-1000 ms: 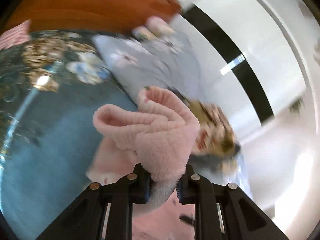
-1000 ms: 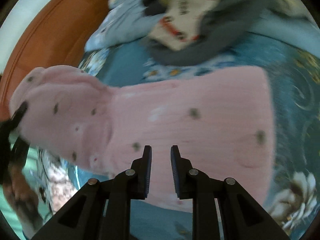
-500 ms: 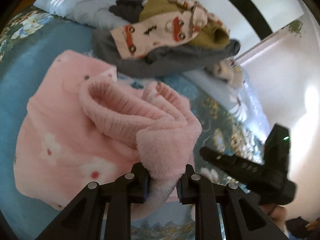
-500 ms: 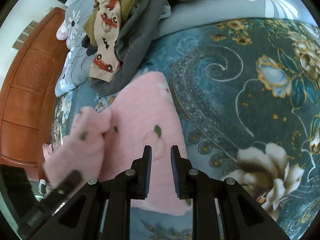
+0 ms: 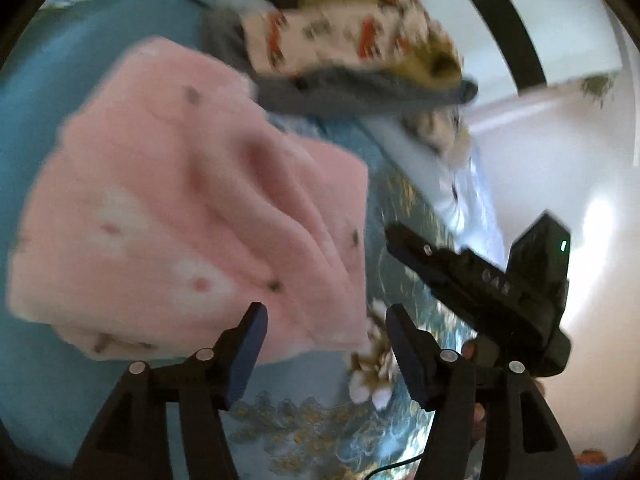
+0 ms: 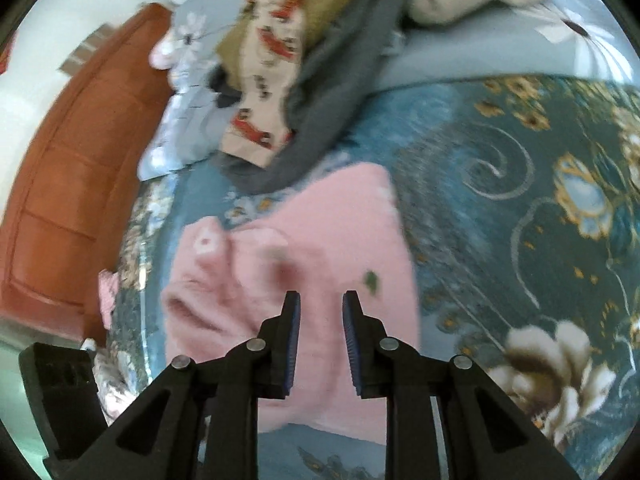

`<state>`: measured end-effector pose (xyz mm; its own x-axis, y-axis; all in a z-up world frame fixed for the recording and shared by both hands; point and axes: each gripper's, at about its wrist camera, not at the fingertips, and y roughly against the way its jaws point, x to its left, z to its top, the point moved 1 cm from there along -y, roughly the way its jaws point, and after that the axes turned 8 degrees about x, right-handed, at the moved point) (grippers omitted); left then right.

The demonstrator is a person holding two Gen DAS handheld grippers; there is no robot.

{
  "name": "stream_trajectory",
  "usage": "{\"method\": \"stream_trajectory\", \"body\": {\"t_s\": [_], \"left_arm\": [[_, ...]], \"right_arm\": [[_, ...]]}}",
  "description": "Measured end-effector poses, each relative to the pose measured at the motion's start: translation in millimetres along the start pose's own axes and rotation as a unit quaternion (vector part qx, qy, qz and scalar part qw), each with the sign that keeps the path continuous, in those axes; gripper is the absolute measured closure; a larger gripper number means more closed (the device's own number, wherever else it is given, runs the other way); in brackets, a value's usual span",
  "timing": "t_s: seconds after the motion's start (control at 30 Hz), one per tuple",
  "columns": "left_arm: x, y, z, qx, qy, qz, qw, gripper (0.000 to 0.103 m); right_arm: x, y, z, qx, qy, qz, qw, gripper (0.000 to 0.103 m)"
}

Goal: Fold clothes
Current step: 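Release the folded pink garment with the left gripper onto the blanket, then grasp the folded edge of the pink garment with the right gripper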

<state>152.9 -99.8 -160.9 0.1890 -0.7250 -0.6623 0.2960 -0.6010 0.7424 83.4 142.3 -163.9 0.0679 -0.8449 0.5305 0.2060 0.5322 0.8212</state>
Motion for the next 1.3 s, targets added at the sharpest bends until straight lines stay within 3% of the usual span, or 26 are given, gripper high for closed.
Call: {"method": "stream_trajectory", "body": {"t_s": [0.07,0.23,0.33,0.47,0.57,0.63,0.73,0.83,0.87,0.93,0.97,1.1,1.2,1.3], "left_arm": [[24,20,2,-0.045,0.036,0.04,0.9976,0.037],[75,48,-1,-0.112,0.126,0.151,0.974,0.037],[87,40,-7,-0.103,0.132,0.2,0.9654,0.037],[85,15,-17,-0.054,0.1,0.232,0.9662,0.037],[77,-2,-21,-0.027,0.07,0.267,0.9609,0.037],[77,-4,-23,-0.024,0.07,0.269,0.9604,0.037],[79,-2,-26,-0.023,0.079,0.258,0.9627,0.037],[83,-1,-28,-0.022,0.089,0.247,0.9646,0.037],[84,-1,-30,-0.022,0.092,0.244,0.9651,0.037],[84,-1,-33,-0.02,0.09,0.24,0.9664,0.037],[84,-1,-33,-0.02,0.089,0.24,0.9665,0.037],[85,3,-37,-0.025,0.094,0.23,0.9683,0.037],[90,2,-38,-0.02,0.106,0.22,0.9696,0.037],[91,-1,-44,-0.015,0.105,0.219,0.9699,0.037]], "right_arm": [[10,-4,-1,0.005,0.021,0.014,1.0,0.064],[33,-26,-8,0.044,0.065,0.017,0.997,0.064],[49,-29,-13,0.041,0.101,0.014,0.994,0.064],[88,-28,-12,0.018,0.192,0.0,0.981,0.063],[112,-39,-9,0.002,0.25,-0.041,0.967,0.044],[123,-46,-9,-0.006,0.277,-0.053,0.959,0.044],[134,-67,-12,0.019,0.307,-0.078,0.948,0.044],[136,-75,-15,0.031,0.312,-0.087,0.946,0.044],[133,-75,-14,0.032,0.307,-0.093,0.947,0.044],[124,-72,-11,0.037,0.286,-0.093,0.953,0.061],[119,-68,-8,0.04,0.268,-0.082,0.959,0.086],[91,-28,7,0.015,0.192,-0.018,0.981,0.087],[66,-8,15,0.001,0.164,-0.035,0.986,0.087],[39,-26,17,0.039,0.123,-0.047,0.991,0.083]]}}
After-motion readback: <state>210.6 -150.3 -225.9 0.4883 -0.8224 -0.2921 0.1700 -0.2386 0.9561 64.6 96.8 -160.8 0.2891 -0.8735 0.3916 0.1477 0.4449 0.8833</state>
